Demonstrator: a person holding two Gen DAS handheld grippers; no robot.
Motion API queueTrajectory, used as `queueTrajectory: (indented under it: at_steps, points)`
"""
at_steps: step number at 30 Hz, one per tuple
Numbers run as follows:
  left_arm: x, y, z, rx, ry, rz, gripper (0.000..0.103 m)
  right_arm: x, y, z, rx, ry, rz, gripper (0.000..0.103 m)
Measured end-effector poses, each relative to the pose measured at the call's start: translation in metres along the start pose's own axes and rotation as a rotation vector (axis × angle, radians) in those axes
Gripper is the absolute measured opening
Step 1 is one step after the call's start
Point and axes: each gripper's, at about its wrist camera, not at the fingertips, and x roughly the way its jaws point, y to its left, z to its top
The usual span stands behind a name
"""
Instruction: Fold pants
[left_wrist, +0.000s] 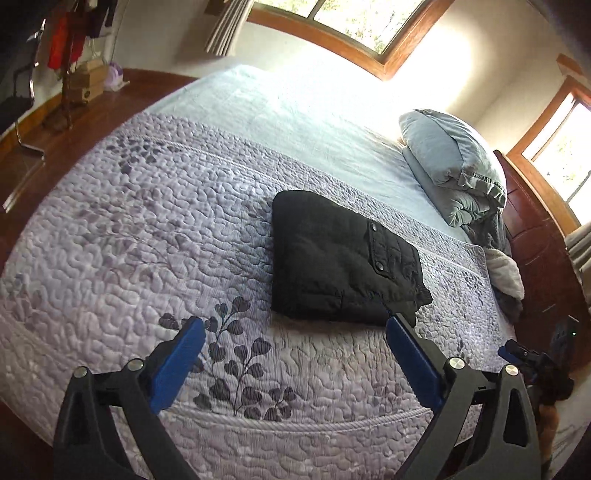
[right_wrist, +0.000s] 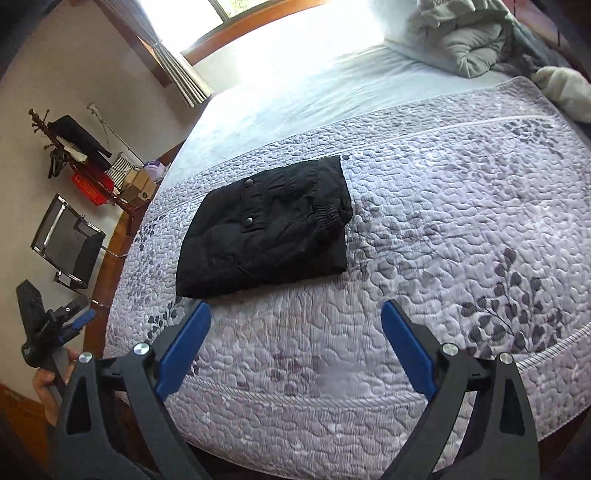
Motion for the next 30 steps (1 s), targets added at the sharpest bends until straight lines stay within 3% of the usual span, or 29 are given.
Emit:
queueTrajectory:
  at_steps: [4,9,17,20,27,30]
  points:
    - [-0.057,-0.024,-0.032,0.073,-0.066,0.074,0.099,-0.041,0.017,-0.036,-0.018,-0.056,-0.023,0.098]
    - [-0.118,-0.053,-0.067,0.109,-0.123,0.130,0.099,-0.097,0.025,-0.075,0.046,-0.125,-0.048,0.098]
    - [-0.203,-0.123,-0.123,0.230,-0.224,0.179,0.099,-0.197,0.082,-0.128,-0.112,-0.284,-0.048,0.098]
    - [-0.228,-0.146,-0.140,0.265,-0.253,0.168,0.099,-0.221,0.100,-0.140,-0.169,-0.313,-0.032,0.098]
    - [-0.272,-0.175,-0.174,0.318,-0.335,0.266,0.099,-0.266,0.137,-0.168,-0.288,-0.370,-0.053,0.098]
    - [-0.290,-0.179,-0.184,0.310,-0.370,0.253,0.099,-0.277,0.149,-0.182,-0.333,-0.393,-0.064,0.098]
